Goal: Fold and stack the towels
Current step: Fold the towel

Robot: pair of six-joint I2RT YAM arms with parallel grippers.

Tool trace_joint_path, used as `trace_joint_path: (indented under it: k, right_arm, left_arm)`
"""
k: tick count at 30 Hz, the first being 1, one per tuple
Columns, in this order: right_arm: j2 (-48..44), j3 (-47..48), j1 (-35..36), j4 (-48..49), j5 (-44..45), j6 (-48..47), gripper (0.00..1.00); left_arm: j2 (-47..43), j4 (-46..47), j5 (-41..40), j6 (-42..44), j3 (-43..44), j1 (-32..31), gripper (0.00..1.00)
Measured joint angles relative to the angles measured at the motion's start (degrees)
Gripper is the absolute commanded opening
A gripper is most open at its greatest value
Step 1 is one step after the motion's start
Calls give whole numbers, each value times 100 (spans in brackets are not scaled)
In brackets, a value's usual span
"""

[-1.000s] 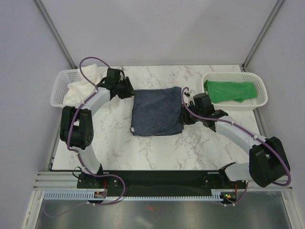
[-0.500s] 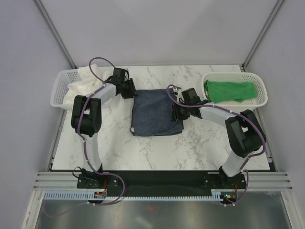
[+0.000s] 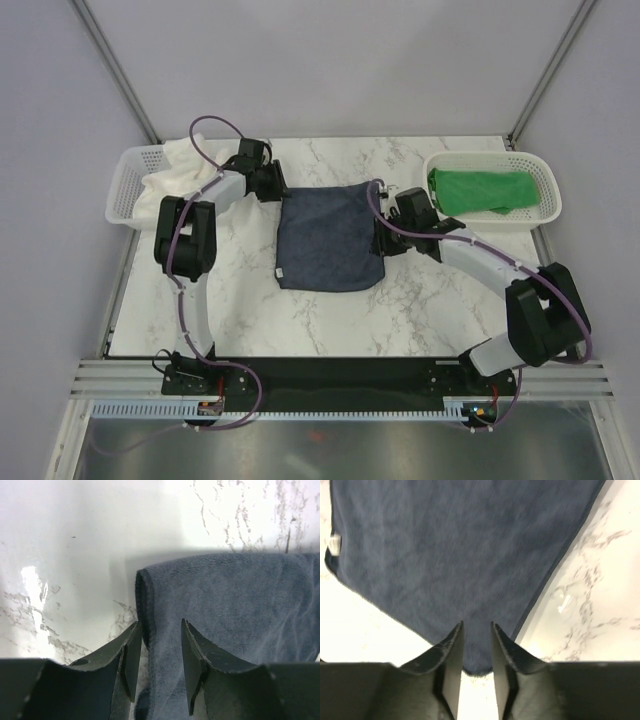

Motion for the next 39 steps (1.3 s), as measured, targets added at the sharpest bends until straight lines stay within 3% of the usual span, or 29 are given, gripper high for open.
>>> trace_joint_path:
  k: [10,12,17,39]
  right_arm:
    - [2090,2153,-586,426,356,44,42]
    - [2455,2444,-748,549,356,74,42]
    - [3121,2841,-1029,636,308,116,43]
    - [4124,3746,-1303,962,-186,319,41]
  left_arm:
    - [516,-31,24,57,487,142,42]
    - [590,-22,59,66,586,162,37]
    - [723,-20,216,98,756,190,35]
    - [1034,-2,470,210,1182,313,36]
